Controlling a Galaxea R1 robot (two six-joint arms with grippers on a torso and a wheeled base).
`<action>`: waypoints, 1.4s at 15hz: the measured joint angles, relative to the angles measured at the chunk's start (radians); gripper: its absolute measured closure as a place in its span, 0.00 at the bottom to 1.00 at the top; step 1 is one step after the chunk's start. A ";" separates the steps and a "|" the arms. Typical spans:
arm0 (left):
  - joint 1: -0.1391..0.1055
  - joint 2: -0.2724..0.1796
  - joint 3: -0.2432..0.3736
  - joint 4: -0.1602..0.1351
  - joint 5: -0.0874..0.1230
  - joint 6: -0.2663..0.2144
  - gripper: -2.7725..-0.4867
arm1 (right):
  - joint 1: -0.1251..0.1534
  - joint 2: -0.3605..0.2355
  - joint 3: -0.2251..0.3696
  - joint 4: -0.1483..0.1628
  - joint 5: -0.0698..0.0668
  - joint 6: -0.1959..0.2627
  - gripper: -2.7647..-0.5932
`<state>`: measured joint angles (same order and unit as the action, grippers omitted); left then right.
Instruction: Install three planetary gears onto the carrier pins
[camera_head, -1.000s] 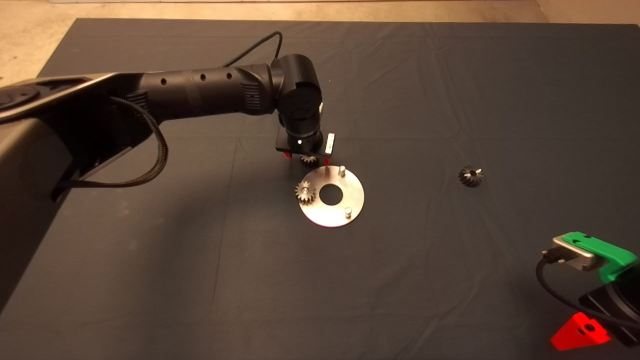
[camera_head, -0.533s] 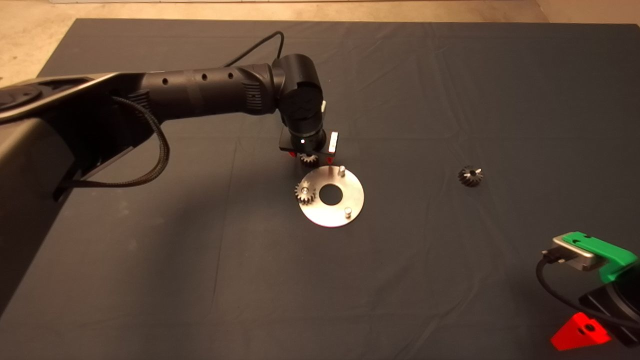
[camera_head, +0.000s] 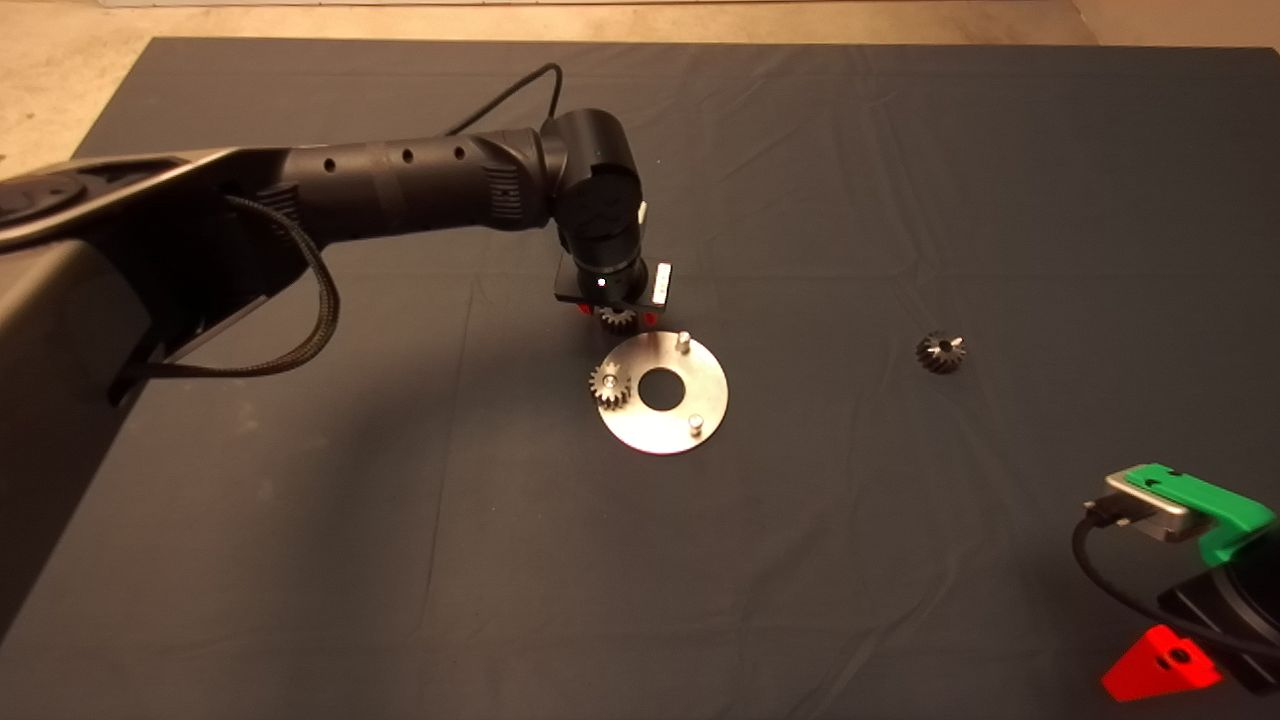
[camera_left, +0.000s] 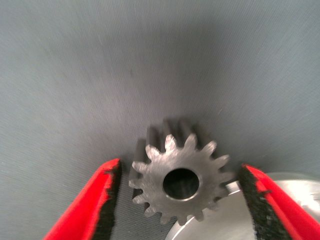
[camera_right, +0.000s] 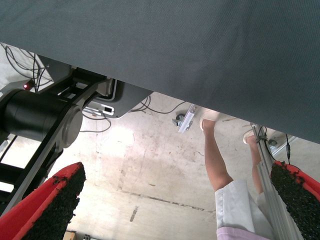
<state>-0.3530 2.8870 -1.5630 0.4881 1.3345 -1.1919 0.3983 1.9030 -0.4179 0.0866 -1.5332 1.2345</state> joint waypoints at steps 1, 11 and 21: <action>0.000 0.000 0.000 0.007 -0.001 0.001 0.55 | 0.000 0.000 0.000 0.000 0.000 0.000 0.01; 0.000 0.000 -0.001 0.018 0.000 0.001 0.68 | 0.000 0.000 0.000 0.000 0.000 0.000 0.01; 0.000 0.000 -0.007 0.021 -0.002 0.001 0.74 | 0.000 0.000 0.000 0.000 0.000 0.000 0.01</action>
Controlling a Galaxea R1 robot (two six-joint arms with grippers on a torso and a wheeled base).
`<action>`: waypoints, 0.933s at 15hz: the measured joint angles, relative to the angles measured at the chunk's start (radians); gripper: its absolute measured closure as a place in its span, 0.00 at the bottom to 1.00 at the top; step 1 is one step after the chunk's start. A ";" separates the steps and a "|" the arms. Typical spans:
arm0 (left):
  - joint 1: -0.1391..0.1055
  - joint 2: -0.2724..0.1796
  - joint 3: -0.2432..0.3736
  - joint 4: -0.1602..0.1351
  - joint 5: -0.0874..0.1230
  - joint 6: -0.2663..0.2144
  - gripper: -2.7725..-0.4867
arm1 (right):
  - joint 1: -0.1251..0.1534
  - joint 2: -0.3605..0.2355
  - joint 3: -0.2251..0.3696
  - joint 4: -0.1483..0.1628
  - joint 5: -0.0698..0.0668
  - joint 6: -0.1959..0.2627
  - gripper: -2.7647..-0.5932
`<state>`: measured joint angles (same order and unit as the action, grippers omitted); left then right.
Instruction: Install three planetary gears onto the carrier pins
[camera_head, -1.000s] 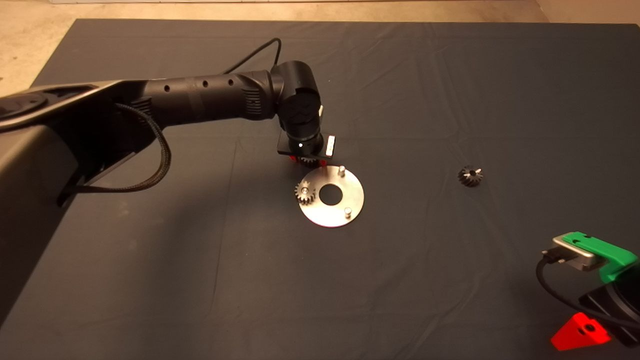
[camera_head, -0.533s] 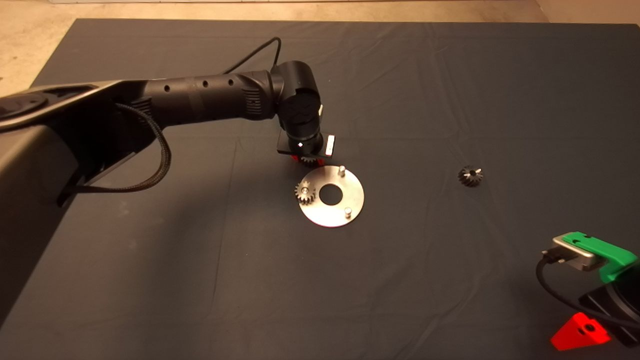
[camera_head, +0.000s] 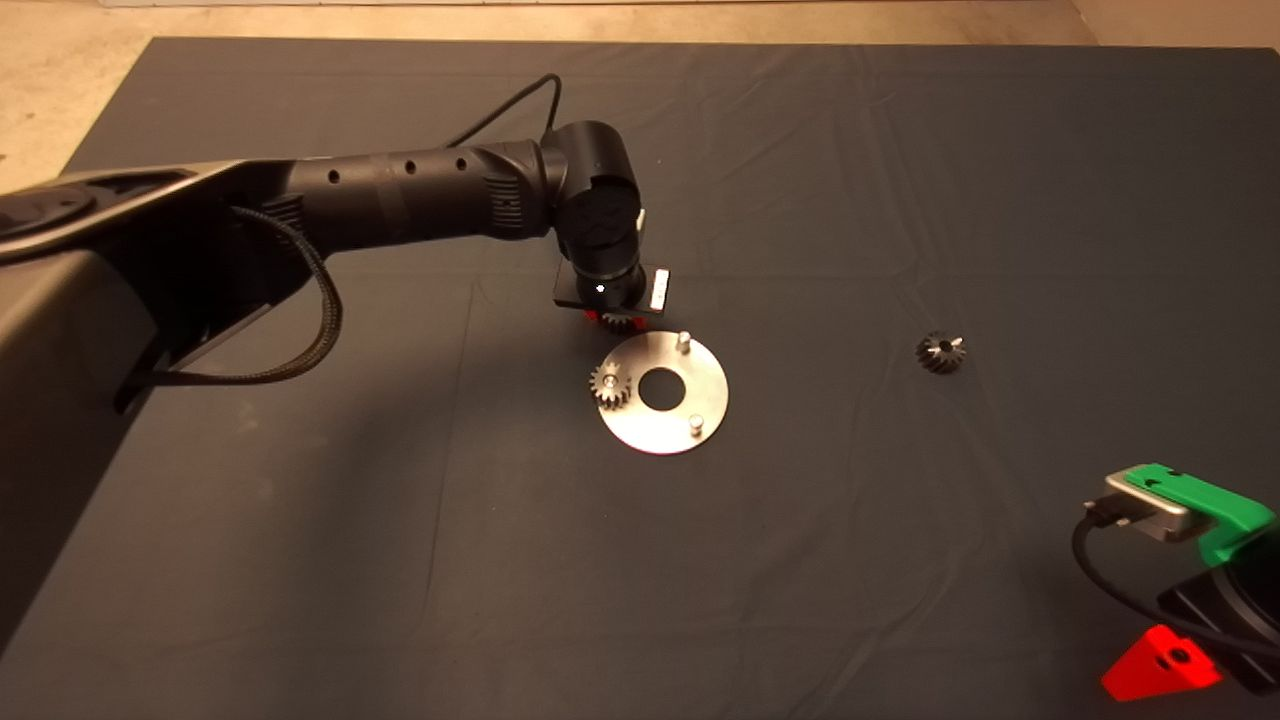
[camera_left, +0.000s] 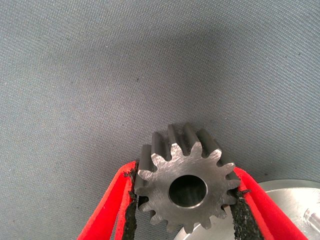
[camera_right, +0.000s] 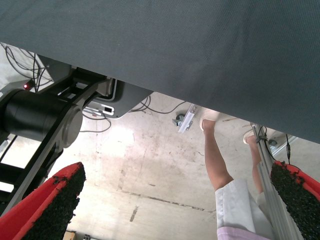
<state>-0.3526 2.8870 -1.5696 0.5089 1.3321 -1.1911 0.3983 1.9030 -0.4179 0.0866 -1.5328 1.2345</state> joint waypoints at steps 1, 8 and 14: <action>0.000 0.000 0.000 0.000 0.000 0.000 0.76 | 0.000 0.000 0.000 0.000 0.000 0.000 0.01; 0.000 0.005 -0.002 0.000 0.007 0.000 0.80 | 0.000 0.000 0.000 0.000 0.000 0.000 0.01; -0.005 0.005 -0.002 0.000 0.008 -0.002 0.82 | 0.000 0.001 0.000 0.000 0.000 -0.004 0.01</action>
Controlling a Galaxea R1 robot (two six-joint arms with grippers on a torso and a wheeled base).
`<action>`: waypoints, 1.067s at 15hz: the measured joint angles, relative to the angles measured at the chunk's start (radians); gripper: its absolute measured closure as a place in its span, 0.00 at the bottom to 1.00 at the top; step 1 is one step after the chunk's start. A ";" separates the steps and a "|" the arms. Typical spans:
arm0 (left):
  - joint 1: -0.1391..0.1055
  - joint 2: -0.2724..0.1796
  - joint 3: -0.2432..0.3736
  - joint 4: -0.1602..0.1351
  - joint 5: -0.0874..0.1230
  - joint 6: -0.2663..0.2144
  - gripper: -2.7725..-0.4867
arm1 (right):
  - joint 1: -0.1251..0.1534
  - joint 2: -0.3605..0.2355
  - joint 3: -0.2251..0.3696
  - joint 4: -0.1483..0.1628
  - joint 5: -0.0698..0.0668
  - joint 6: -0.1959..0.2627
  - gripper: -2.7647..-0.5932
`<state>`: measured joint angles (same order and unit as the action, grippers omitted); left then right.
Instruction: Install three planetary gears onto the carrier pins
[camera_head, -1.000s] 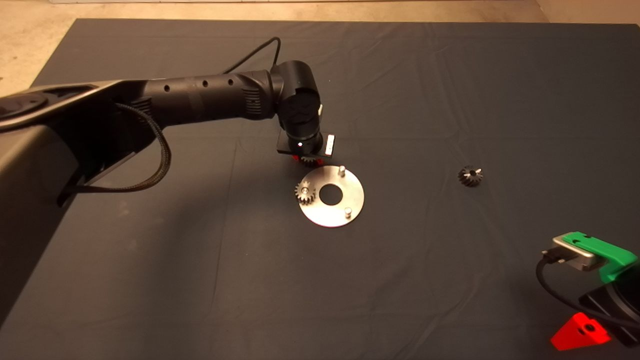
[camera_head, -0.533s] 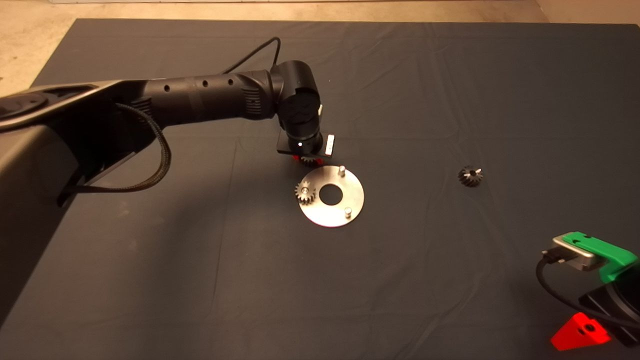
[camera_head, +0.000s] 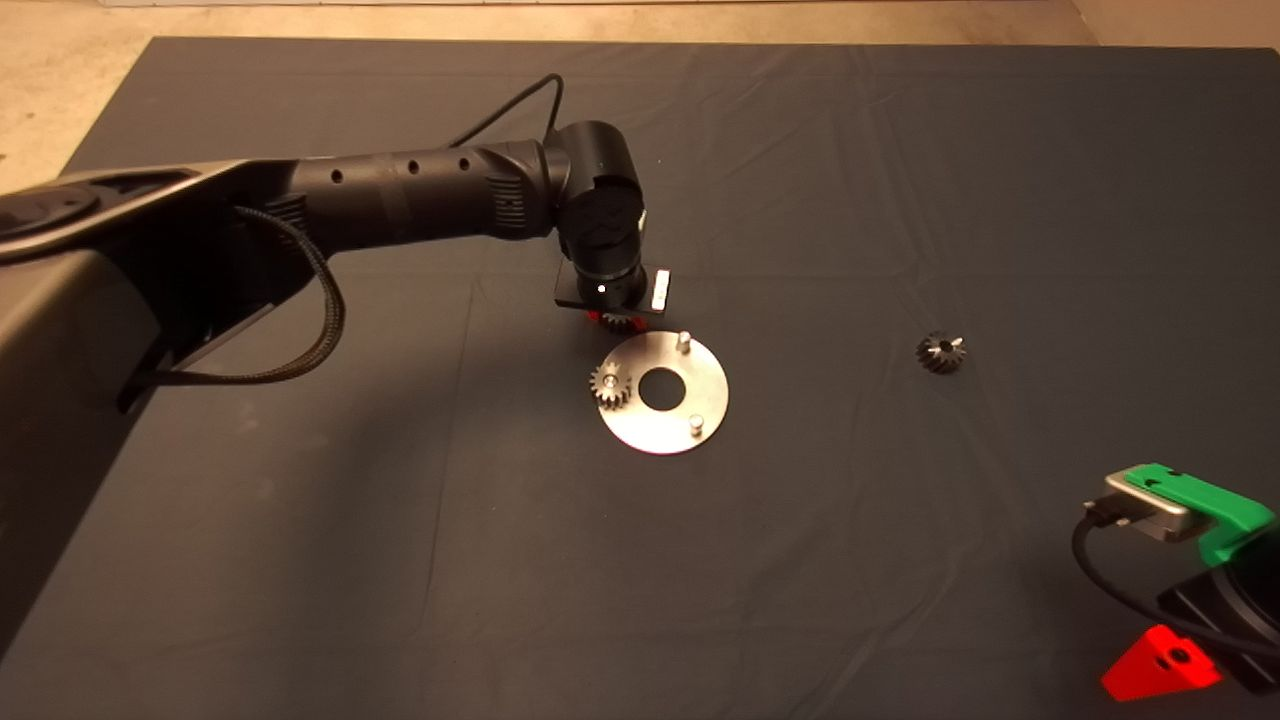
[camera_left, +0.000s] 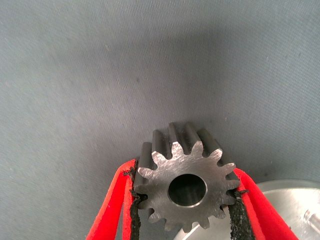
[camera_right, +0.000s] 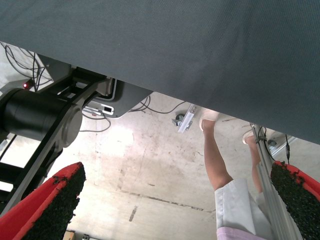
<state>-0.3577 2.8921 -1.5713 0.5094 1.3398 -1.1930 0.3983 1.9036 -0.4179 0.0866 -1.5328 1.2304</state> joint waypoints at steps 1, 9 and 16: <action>-0.013 0.000 0.001 -0.001 0.005 -0.003 0.82 | 0.000 0.000 0.000 0.000 0.000 -0.002 0.01; -0.189 0.000 0.074 -0.134 0.058 -0.060 0.83 | 0.000 0.005 0.000 0.000 0.000 -0.005 0.01; -0.180 0.006 0.259 -0.131 0.088 -0.266 0.83 | 0.000 0.006 0.000 0.000 0.000 -0.007 0.01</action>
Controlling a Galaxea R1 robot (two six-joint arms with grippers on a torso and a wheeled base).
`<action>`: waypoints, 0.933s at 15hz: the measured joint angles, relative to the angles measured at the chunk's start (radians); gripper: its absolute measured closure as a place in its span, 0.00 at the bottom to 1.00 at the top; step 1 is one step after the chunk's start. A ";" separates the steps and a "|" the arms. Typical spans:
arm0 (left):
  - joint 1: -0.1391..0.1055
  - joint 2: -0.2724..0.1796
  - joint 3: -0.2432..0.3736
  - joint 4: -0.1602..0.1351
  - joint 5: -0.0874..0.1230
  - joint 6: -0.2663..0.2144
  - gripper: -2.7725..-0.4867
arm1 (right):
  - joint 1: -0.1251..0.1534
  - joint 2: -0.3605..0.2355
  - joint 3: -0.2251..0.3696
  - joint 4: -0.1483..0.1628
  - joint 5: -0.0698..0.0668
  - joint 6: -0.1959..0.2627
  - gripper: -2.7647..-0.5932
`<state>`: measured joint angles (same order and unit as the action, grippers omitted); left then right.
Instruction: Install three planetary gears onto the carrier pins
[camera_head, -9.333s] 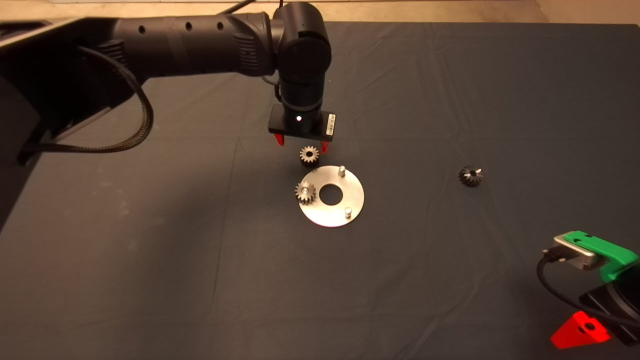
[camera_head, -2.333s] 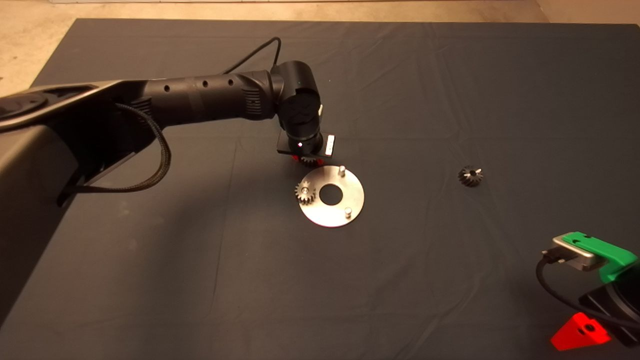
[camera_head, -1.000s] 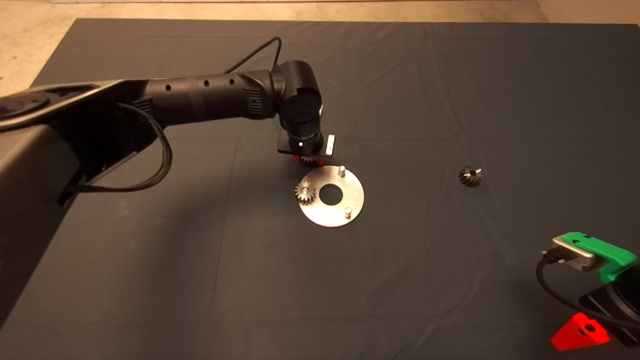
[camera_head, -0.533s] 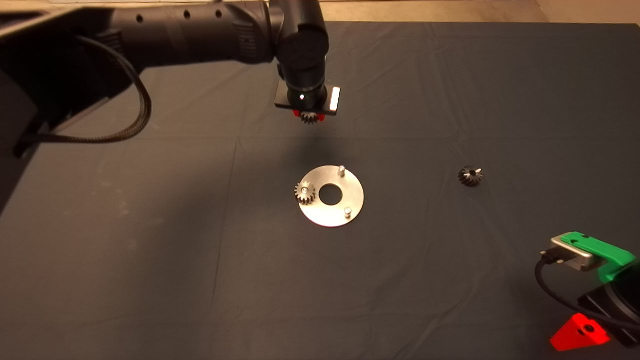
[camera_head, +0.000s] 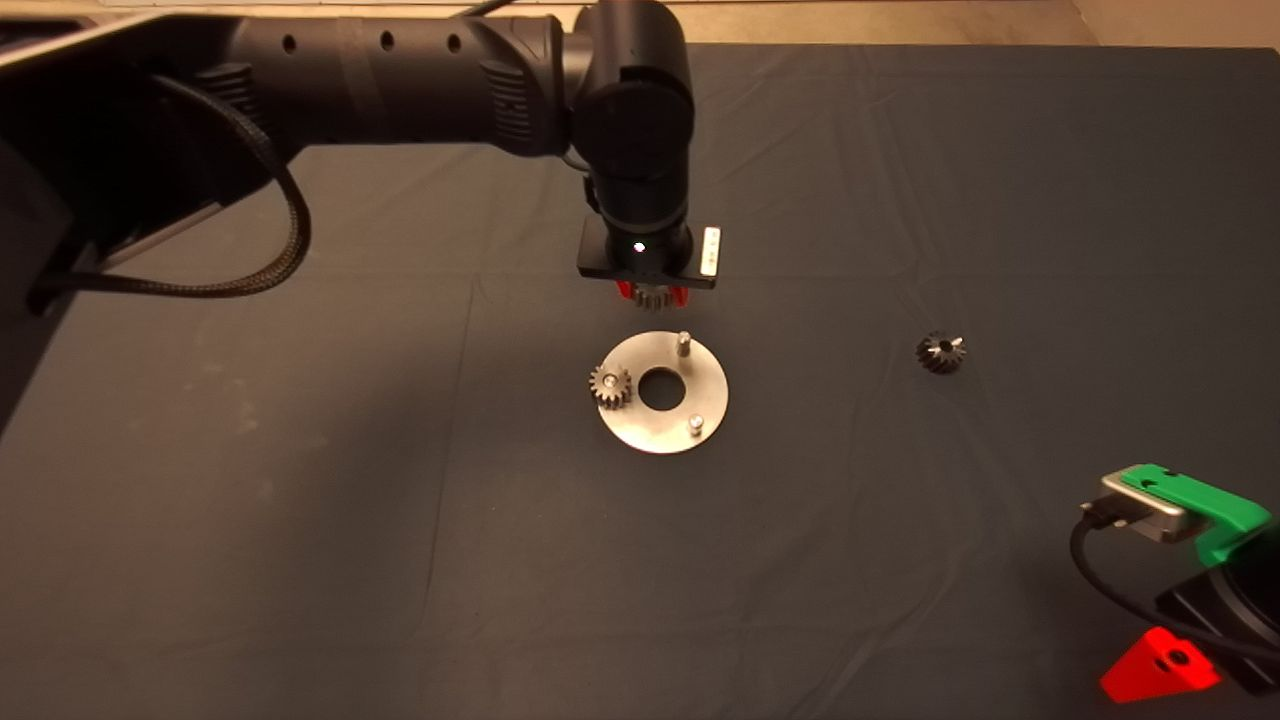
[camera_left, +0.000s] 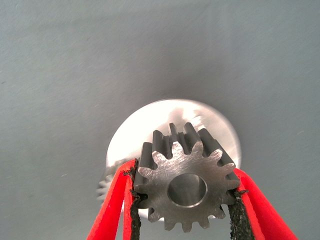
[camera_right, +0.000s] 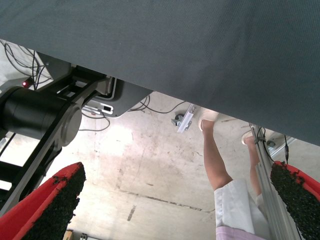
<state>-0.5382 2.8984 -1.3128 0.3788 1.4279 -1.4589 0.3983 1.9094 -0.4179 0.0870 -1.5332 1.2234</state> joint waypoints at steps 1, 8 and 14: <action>0.000 0.000 0.009 0.021 0.000 -0.023 0.83 | 0.000 0.000 0.000 0.000 0.000 0.000 0.01; 0.017 0.041 0.013 0.104 0.002 -0.067 0.83 | -0.002 0.005 0.000 0.002 -0.001 0.000 0.01; 0.050 0.031 0.012 0.112 0.010 -0.068 0.83 | 0.006 0.002 0.000 0.002 0.001 -0.029 0.01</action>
<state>-0.4883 2.9293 -1.3009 0.4906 1.4375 -1.5268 0.4045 1.9117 -0.4181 0.0894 -1.5317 1.1949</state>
